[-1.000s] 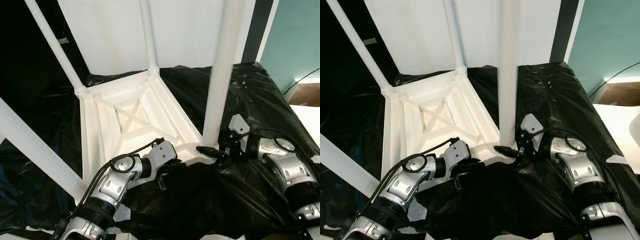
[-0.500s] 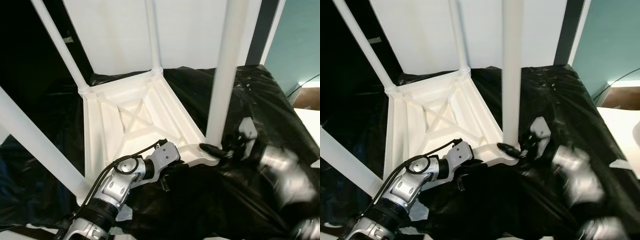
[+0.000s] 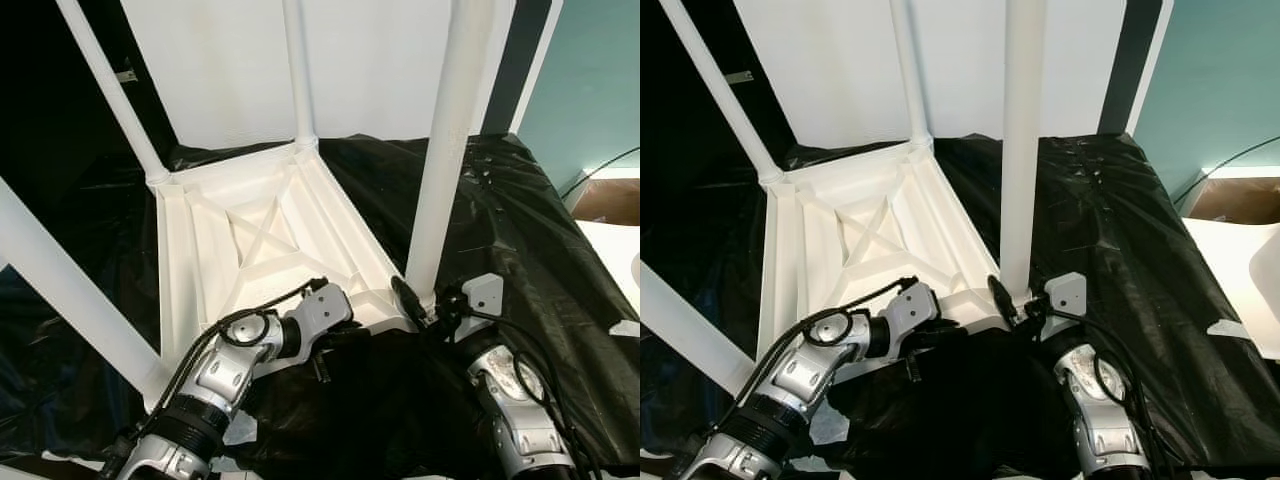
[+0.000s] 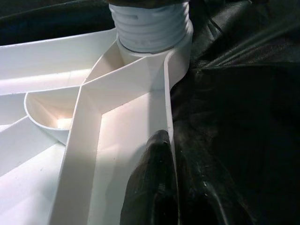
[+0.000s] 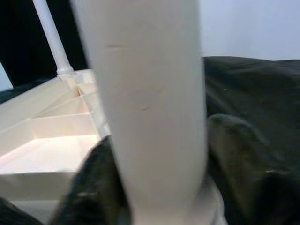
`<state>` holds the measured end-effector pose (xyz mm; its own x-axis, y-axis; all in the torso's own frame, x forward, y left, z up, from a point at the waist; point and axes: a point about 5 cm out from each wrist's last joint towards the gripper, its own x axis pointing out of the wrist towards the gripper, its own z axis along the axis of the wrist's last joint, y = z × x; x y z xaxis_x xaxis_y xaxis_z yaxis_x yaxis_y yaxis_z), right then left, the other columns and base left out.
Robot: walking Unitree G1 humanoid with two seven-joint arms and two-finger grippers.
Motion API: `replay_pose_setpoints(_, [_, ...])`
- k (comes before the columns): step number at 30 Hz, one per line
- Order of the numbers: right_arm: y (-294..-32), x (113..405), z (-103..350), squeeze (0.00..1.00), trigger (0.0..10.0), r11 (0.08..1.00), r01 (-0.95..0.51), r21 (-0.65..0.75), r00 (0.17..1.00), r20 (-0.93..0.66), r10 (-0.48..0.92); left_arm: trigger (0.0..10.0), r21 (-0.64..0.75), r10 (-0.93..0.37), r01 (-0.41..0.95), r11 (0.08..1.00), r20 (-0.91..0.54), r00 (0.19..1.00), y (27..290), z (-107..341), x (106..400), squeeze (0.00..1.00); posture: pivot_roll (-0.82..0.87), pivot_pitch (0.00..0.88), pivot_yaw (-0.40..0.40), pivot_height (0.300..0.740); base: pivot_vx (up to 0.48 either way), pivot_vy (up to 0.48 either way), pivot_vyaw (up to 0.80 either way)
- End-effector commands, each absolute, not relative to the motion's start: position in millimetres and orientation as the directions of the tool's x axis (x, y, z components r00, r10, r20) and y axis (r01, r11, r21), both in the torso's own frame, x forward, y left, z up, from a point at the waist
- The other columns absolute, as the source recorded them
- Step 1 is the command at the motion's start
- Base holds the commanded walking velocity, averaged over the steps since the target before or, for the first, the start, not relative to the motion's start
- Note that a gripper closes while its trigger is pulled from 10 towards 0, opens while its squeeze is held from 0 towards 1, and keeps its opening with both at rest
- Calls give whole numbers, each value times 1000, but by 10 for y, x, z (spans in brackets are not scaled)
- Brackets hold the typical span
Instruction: Building children table
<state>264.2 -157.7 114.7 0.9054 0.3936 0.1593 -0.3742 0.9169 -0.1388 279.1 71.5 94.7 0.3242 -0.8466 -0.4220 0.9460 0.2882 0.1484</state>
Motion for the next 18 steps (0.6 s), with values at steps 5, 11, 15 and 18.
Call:
replay_pose_setpoints(5, [-1667, 2809, 1307, 1000, 10000, 844, -496, -205, 840, 135, 526, 10000, 52, -772, 939, 341, -554, 311, 877, 590, 2669, 137, -31, 0, 63, 740, 0, 0, 0])
replay_pose_setpoints(11, [-1745, 2977, 1482, 0, 10000, 611, -725, -320, 641, 12, 767, 10000, 55, -770, 943, 330, -561, 302, 895, 593, 2676, 141, -34, 0, 64, 740, 0, 0, 0])
replay_pose_setpoints(15, [-1820, 2995, 1412, 0, 3098, 441, -839, -318, 508, -169, 845, 10000, 59, -768, 943, 328, -565, 302, 907, 592, 2672, 149, -16, 0, 59, 740, 0, 0, 0])
replay_pose_setpoints(18, [-1873, 2997, 1389, 0, 0, 374, -881, -290, 446, -244, 861, 10000, 59, -766, 943, 328, -567, 302, 915, 586, 2663, 141, -11, 0, 56, 740, 0, 0, 0])
